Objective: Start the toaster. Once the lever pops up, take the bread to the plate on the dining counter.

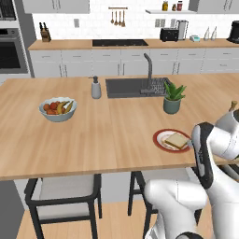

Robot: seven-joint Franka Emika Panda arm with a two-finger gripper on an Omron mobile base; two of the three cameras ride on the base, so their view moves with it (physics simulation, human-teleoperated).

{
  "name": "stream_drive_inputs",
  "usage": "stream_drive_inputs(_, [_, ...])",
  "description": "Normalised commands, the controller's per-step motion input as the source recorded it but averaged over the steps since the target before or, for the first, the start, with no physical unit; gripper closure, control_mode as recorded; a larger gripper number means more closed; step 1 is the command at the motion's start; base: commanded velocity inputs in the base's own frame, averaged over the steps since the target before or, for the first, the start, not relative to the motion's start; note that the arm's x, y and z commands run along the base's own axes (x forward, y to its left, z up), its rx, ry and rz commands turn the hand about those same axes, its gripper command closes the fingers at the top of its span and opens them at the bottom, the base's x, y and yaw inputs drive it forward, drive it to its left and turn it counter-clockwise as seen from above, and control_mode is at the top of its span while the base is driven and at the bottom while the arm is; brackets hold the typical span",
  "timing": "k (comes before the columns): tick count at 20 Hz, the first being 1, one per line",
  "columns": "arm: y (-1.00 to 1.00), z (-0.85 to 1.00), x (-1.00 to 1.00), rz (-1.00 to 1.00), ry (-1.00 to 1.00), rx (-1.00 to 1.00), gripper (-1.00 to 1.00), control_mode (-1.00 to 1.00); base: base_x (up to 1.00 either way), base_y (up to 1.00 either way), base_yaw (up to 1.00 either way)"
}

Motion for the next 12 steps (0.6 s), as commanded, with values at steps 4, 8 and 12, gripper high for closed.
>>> stream_drive_inputs(4, [0.07, 0.31, -1.0, -0.19, 0.02, -0.08, -1.0, -1.0, 0.0, 0.0, 0.0])
stream_drive_inputs(8, [0.02, 0.17, -1.0, -0.19, 0.01, -0.07, -1.0, -1.0, 0.0, 0.0, 0.0])
stream_drive_inputs(12, [0.0, 0.31, -0.93, -0.17, 0.0, -0.03, -1.0, -1.0, 0.0, 0.0, 0.0])
